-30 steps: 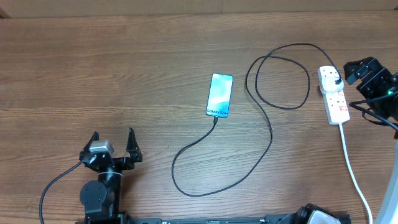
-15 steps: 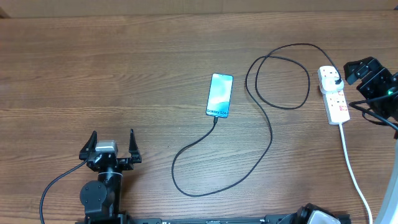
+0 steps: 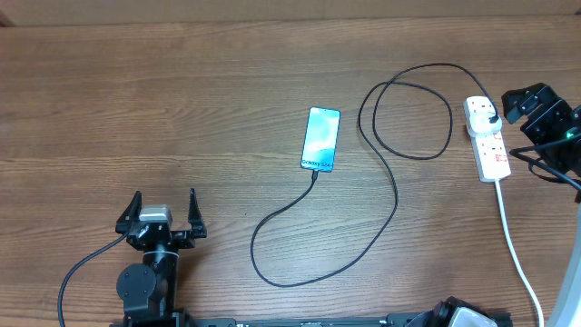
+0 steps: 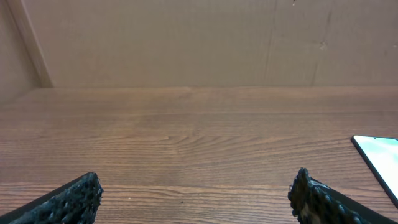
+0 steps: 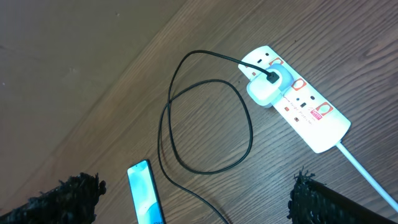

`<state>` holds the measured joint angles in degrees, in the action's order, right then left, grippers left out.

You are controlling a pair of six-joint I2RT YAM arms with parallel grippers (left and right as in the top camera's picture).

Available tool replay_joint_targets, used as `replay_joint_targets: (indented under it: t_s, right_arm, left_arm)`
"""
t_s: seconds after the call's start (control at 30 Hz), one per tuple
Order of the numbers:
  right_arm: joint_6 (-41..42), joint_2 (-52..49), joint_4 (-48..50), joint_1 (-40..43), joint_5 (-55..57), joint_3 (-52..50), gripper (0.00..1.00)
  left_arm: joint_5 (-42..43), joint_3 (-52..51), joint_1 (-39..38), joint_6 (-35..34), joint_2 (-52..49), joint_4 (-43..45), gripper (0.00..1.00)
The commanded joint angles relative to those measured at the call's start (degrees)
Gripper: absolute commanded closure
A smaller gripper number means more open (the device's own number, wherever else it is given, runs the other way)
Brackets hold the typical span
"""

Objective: Plug charger to phone and switch on socket

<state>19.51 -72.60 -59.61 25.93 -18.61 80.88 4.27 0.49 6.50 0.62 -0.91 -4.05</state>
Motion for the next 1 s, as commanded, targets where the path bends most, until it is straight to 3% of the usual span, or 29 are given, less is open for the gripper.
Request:
replay_joint_targets:
  t_s: [0.0, 0.67, 0.97]
  right_arm:
    - [0.24, 0.17, 0.31, -0.04, 0.57, 0.22, 0.00]
    - [0.00, 0.61, 0.35, -0.61, 1.66, 0.15, 0.00]
    - [-3.50, 8.90, 18.36, -10.75, 4.07, -8.59, 0.00]
  left_arm:
    - [-0.39, -0.22, 0.33, 0.24, 0.70, -0.15, 0.00]
    - [-0.39, -0.22, 0.33, 0.22, 0.70, -0.15, 0.00]
    - [-0.37, -0.22, 0.33, 0.24, 0.70, -0.15, 0.00]
